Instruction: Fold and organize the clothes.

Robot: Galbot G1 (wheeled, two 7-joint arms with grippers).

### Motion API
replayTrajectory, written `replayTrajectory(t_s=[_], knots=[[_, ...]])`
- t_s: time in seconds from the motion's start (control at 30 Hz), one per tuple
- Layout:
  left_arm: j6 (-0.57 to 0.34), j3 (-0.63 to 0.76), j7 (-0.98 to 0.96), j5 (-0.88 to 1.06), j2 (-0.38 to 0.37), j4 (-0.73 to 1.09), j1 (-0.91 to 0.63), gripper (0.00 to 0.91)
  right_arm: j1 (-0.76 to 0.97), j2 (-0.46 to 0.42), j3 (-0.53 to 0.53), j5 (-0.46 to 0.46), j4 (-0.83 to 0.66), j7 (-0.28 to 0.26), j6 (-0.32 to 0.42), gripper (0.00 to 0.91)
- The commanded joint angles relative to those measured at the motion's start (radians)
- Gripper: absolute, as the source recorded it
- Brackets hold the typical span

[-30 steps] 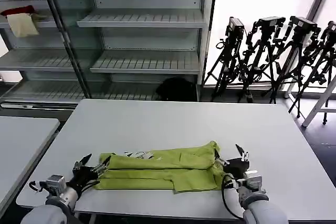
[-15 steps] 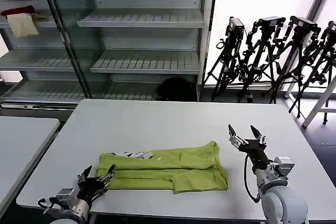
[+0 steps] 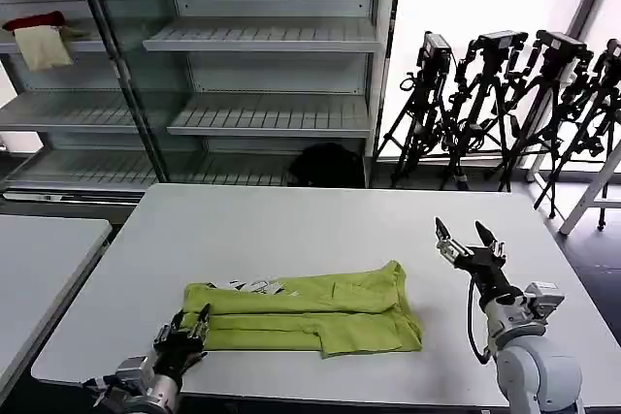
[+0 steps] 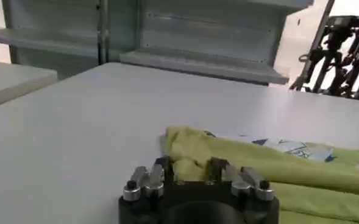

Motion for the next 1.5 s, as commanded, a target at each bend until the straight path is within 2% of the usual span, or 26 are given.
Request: replayTrajectory(t_s=[0.03,0.27,0.4,0.47,0.6,0.67,0.77,0.83,0.93,1.03,1.07,1.1,1.17,1.27,1.5], knots=[[-0.092,0.034,-0.019,0.069,-0.022,0.029,0.001,0.0,0.005,-0.002,0.009,0.014,0.002,-0.002,0.007,0.907],[-0.208,0.011,-0.006,0.166,-0.022,0.045,-0.006,0.0,0.0,0.0,0.009,0.001,0.002,-0.001,0.008,0.907],[-0.221,-0.098,0.061,0.289,0.01,0.022,-0.022,0.0,-0.001,-0.002,0.013,-0.004,-0.004,-0.001,0.008,0.907],[-0.214,-0.171,0.105,0.319,0.037,0.007,-0.034,0.0,-0.001,-0.003,0.015,-0.006,-0.007,-0.002,0.008,0.907],[-0.192,-0.361,0.218,0.366,0.143,0.023,-0.077,0.0,-0.003,-0.003,0.016,-0.007,-0.015,-0.002,0.009,0.907],[-0.192,-0.436,0.243,0.371,0.228,0.047,-0.097,0.0,-0.003,-0.003,0.016,-0.008,-0.019,-0.003,0.009,0.907],[-0.174,-0.473,0.267,0.327,0.286,0.049,-0.099,0.0,-0.003,0.0,0.016,-0.011,-0.025,-0.003,0.009,0.907],[-0.139,-0.465,0.269,0.247,0.295,-0.001,-0.082,0.0,-0.003,0.003,0.014,-0.014,-0.029,-0.004,0.009,0.907],[-0.103,-0.374,0.264,0.188,0.232,-0.119,-0.061,0.0,-0.005,0.01,0.009,-0.028,-0.035,-0.003,0.01,0.907],[-0.106,-0.166,0.23,0.284,0.125,-0.219,-0.047,0.0,-0.009,0.011,0.01,-0.033,-0.04,-0.005,0.012,0.907],[-0.104,-0.056,0.214,0.328,0.086,-0.248,-0.04,0.0,-0.011,0.01,0.013,-0.033,-0.041,-0.006,0.013,0.907],[-0.102,-0.012,0.205,0.357,0.074,-0.251,-0.038,0.0,-0.014,0.009,0.016,-0.033,-0.041,-0.008,0.013,0.907],[-0.101,0.168,0.183,0.438,0.032,-0.268,-0.039,0.0,-0.022,0.004,0.025,-0.031,-0.042,-0.012,0.013,0.907],[-0.087,0.334,0.146,0.5,0.003,-0.236,-0.064,0.0,-0.035,0.0,0.035,-0.03,-0.043,-0.016,0.016,0.907],[-0.071,0.438,0.13,0.552,-0.062,-0.089,-0.122,0.0,-0.059,-0.006,0.058,-0.026,-0.038,-0.024,0.023,0.907]])
